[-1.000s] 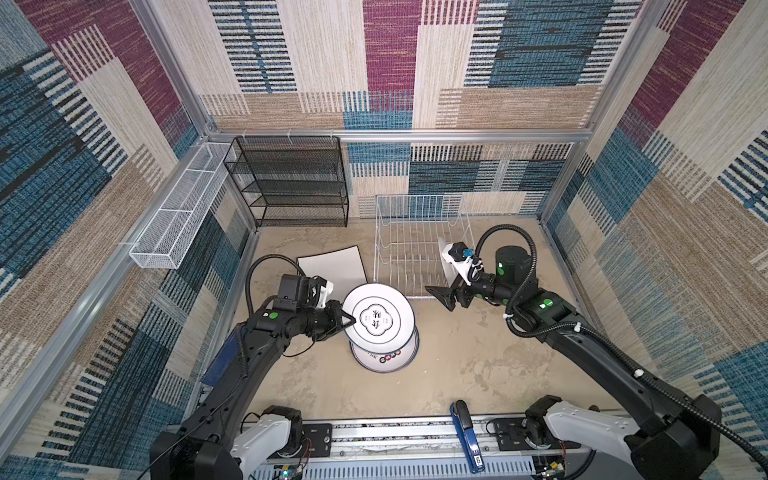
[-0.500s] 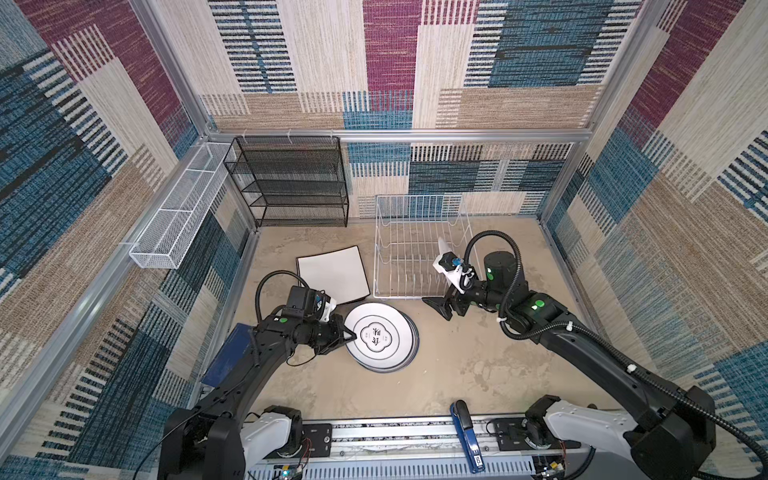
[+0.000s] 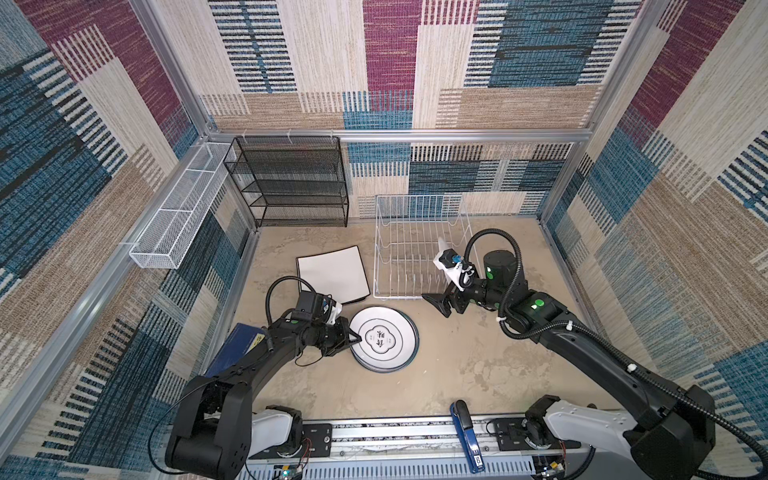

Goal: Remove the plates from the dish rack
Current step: 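Open the left gripper and lift it off the stacked plates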

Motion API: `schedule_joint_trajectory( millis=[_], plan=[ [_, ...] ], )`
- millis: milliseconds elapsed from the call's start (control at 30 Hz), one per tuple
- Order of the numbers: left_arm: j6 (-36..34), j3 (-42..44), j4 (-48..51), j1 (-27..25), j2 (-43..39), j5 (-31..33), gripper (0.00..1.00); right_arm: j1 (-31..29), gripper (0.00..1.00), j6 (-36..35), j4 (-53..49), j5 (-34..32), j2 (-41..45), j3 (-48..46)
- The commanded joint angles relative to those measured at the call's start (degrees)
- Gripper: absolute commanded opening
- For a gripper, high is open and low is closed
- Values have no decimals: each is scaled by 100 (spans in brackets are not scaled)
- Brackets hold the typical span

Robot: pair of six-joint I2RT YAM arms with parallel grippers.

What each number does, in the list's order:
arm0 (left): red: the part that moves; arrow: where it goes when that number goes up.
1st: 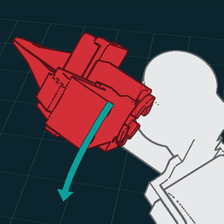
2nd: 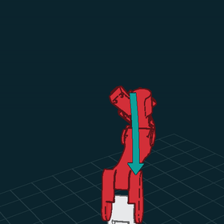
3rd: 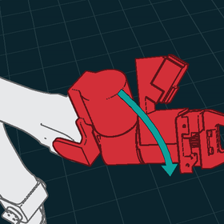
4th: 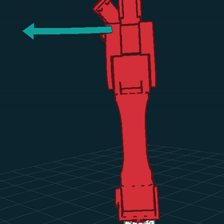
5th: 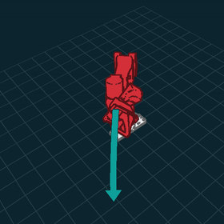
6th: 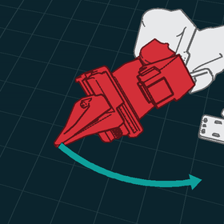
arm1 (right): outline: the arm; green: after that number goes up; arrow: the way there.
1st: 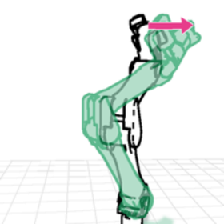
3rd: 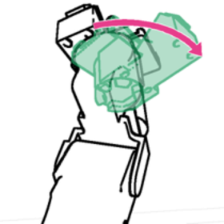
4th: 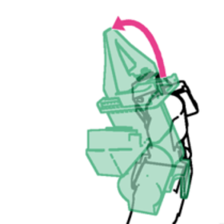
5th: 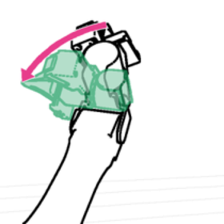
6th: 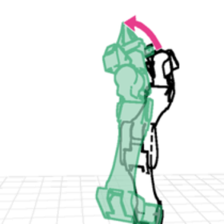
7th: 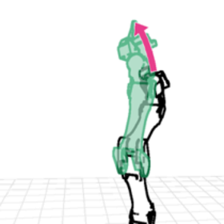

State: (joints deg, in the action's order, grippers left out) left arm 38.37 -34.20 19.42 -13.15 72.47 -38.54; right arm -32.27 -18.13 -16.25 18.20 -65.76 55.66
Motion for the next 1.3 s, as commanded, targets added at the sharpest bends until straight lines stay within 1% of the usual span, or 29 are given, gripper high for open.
schedule_joint_trajectory(
  millis=[0,200,400,467,600,700,767,833,933,1033,1167,1267],
  plan=[
    [228,-9,-422,-43,104,-145,0,-16,99,60,200,-58,-29,63],
    [174,10,-420,-88,291,-62,8,-16,99,58,185,-105,-43,63],
    [147,-2,-295,-108,273,-51,23,-15,99,73,272,-81,-34,102],
    [102,-41,-155,-110,255,11,29,-16,99,82,272,-81,-48,110],
    [3,-159,88,-113,200,86,46,-16,99,65,217,-91,-78,155],
    [-157,-306,439,-113,137,293,58,-16,99,4,168,-165,-60,169],
    [-261,-447,679,-111,136,425,63,-16,99,-32,151,-198,-54,165],
    [-352,-590,961,-120,134,602,66,-16,99,-38,114,-208,-78,189],
    [-365,-702,1220,-152,34,1124,66,-21,99,-16,119,-248,-93,177],
    [-365,-752,1318,-185,-11,1298,66,-16,99,0,166,-281,-85,138],
    [-350,-846,1353,-286,90,1349,62,-16,99,29,157,-235,-131,173],
    [-365,-935,1349,-377,228,1359,61,-16,99,20,157,-263,-148,158]
  ],
)
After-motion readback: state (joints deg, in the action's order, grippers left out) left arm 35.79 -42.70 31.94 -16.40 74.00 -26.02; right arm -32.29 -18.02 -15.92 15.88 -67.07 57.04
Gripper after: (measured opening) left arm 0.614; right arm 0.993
